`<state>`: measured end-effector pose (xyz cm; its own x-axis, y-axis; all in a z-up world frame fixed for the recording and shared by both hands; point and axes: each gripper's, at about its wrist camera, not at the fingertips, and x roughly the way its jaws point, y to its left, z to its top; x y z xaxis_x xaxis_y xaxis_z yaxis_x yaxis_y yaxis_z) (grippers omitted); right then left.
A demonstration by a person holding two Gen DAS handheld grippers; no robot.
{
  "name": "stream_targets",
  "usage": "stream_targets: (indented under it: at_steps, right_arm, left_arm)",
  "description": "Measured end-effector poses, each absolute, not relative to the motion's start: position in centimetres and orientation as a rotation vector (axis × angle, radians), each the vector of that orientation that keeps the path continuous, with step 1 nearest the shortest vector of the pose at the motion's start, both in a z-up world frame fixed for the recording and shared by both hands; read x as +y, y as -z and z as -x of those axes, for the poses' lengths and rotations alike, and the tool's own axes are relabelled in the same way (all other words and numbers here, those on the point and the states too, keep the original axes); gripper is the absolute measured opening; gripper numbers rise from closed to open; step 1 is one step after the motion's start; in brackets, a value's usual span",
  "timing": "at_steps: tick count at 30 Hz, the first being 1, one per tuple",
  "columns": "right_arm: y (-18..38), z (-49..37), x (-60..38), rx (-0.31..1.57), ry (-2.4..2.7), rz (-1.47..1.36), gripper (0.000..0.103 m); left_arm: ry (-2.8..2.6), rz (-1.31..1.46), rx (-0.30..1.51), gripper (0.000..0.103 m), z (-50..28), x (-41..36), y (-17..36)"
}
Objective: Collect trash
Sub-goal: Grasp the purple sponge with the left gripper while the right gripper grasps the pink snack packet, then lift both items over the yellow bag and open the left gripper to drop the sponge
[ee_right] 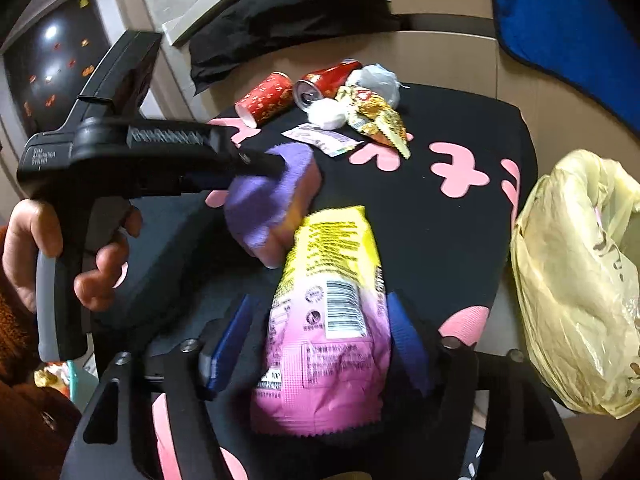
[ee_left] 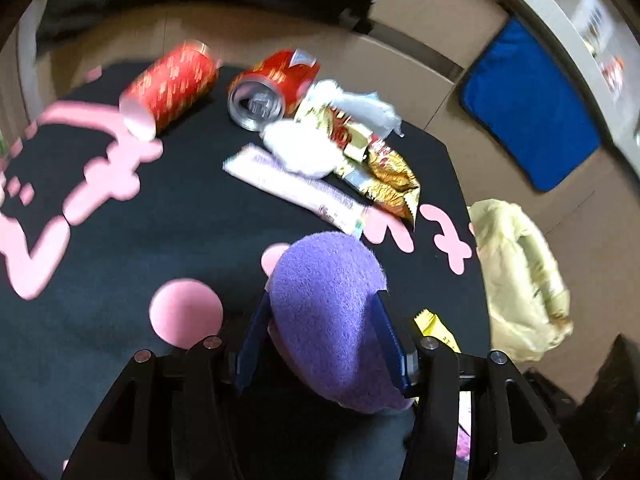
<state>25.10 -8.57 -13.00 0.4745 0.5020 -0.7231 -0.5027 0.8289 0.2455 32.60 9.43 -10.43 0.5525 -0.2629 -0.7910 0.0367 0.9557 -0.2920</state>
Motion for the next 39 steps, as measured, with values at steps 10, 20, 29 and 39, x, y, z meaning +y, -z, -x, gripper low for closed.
stream_targets:
  at_steps: [10,20,29,39]
  right_arm:
    - [13.1,-24.3,-9.1,0.877,-0.618,-0.024,0.077]
    - [11.3,-22.2,-9.8,0.792,-0.603,0.121,0.065]
    - [11.1,-25.6,-7.4,0.841,-0.575,0.164,0.059]
    - [11.4,-26.9,-7.3,0.906,-0.578,0.105,0.029]
  left_arm:
    - [0.134,0.281,1.069,0.065,-34.6,8.7,11.3]
    - [0.178,0.296,1.039,0.063,-32.7,9.9,10.8]
    - [0.118,0.158,0.906,0.063,-29.3,12.3,7.4]
    - [0.107,0.122,0.785,0.063,-27.3,12.5,4.0]
